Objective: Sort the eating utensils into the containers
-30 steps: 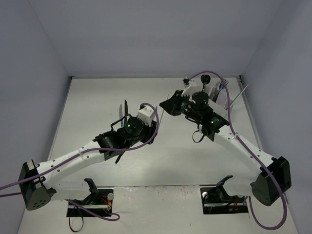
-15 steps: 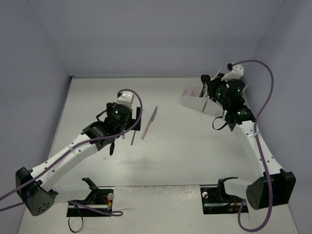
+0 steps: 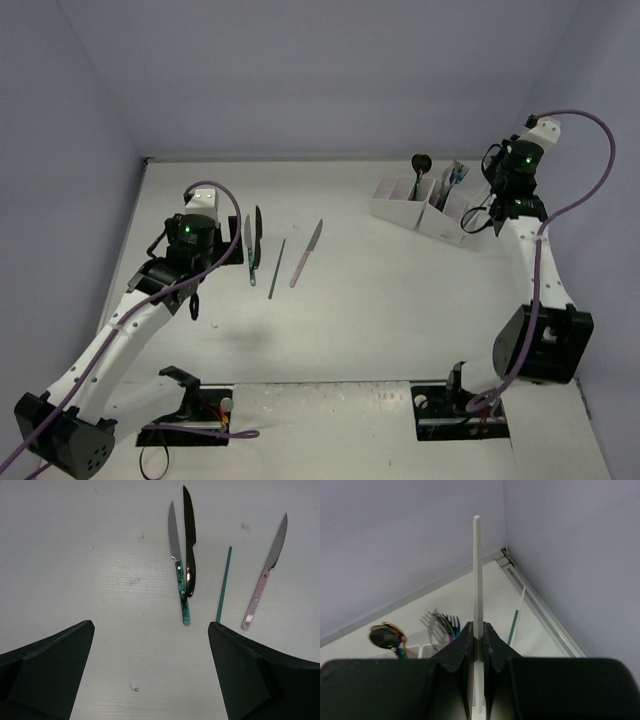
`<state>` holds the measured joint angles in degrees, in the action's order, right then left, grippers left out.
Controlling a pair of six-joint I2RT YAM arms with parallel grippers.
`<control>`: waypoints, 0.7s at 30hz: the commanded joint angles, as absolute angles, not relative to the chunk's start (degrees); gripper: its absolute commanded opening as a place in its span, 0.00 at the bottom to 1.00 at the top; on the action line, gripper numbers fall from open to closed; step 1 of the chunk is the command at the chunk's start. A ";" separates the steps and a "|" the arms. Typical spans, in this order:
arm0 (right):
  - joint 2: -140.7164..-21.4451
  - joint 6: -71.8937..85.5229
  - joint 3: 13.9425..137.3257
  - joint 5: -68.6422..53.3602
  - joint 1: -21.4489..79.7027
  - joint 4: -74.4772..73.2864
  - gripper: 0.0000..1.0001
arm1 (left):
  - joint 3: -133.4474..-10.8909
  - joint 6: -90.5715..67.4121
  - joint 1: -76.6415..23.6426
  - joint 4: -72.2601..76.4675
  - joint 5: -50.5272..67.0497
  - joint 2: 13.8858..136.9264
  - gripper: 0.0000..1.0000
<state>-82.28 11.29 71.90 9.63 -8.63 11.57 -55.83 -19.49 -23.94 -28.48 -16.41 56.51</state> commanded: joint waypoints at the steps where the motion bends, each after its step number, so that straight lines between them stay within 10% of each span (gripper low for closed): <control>1: -87.65 12.00 73.89 10.51 -10.29 20.28 0.00 | -57.13 -18.71 -22.07 -25.94 -12.33 56.57 0.97; 21: -102.52 12.96 72.29 3.52 -10.81 25.18 0.05 | -56.69 -19.38 -18.90 -25.85 -9.83 55.81 0.97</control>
<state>-103.00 11.72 72.44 6.14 -10.89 20.36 -55.64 -19.53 -19.37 -28.42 -10.31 56.29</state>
